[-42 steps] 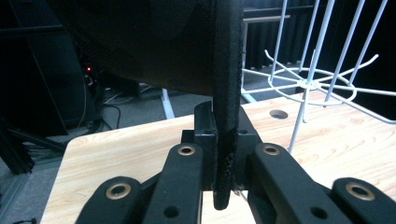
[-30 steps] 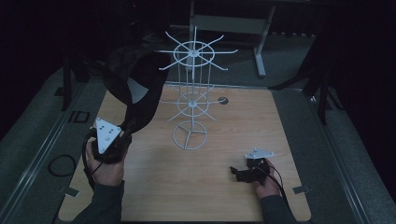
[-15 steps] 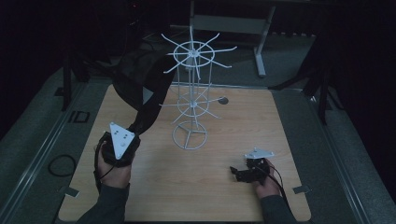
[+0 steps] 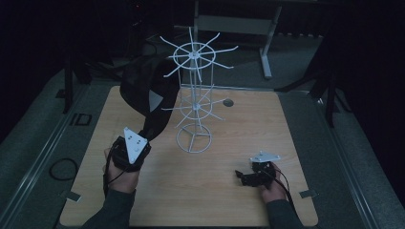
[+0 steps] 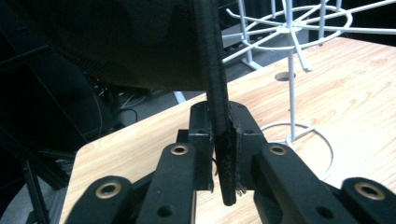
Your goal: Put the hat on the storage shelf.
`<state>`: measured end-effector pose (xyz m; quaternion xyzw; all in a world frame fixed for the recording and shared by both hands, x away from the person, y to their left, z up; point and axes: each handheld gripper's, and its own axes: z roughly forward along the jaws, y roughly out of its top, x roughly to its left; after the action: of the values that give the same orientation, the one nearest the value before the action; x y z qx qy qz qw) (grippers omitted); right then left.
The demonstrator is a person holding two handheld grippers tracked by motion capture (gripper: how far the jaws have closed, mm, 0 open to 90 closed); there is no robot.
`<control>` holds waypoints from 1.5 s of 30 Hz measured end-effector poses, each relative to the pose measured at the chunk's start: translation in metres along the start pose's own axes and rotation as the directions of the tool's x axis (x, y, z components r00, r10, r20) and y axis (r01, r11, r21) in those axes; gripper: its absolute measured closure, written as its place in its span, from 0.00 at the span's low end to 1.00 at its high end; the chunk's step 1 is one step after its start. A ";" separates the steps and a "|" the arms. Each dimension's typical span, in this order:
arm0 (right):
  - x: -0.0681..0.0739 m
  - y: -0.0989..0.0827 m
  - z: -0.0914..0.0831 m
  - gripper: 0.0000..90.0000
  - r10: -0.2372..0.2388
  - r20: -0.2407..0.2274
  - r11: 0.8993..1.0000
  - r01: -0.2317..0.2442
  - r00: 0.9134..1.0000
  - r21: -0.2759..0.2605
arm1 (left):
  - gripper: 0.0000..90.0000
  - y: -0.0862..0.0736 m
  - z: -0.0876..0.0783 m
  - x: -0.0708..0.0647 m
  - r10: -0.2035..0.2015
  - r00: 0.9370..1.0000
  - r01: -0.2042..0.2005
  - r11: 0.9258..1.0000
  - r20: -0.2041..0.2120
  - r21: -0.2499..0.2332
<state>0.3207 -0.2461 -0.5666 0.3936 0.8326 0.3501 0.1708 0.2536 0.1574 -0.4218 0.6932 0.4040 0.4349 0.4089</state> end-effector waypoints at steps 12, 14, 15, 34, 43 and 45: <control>0.000 0.000 0.000 0.13 -0.001 0.001 1.000 0.001 1.000 0.000 | 0.65 -0.001 0.000 0.003 -0.043 0.999 0.044 0.999 0.031 -0.020; 0.000 0.000 0.000 0.13 -0.002 0.001 1.000 0.002 1.000 0.000 | 0.63 -0.001 -0.001 0.004 -0.047 0.998 0.048 0.999 0.034 -0.020; 0.000 0.000 0.000 0.13 -0.001 0.000 1.000 0.001 1.000 0.000 | 0.62 -0.001 -0.001 0.005 -0.059 0.997 0.060 0.998 0.048 -0.019; 0.000 0.000 0.000 0.13 0.000 0.000 1.000 0.000 1.000 -0.001 | 0.39 -0.005 0.002 0.013 -0.182 0.974 0.182 0.983 0.137 0.013; 0.000 0.000 0.000 0.13 -0.002 0.000 1.000 0.002 1.000 -0.002 | 0.32 -0.015 0.002 0.019 -0.255 0.951 0.258 0.966 0.176 0.009; 0.000 0.000 0.000 0.13 -0.002 0.001 1.000 0.002 1.000 -0.002 | 0.32 -0.017 0.002 0.020 -0.264 0.947 0.267 0.964 0.181 0.008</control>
<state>0.3208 -0.2461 -0.5667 0.3929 0.8325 0.3506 0.1719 0.2580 0.1813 -0.4321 0.6656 0.4512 0.3147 0.5043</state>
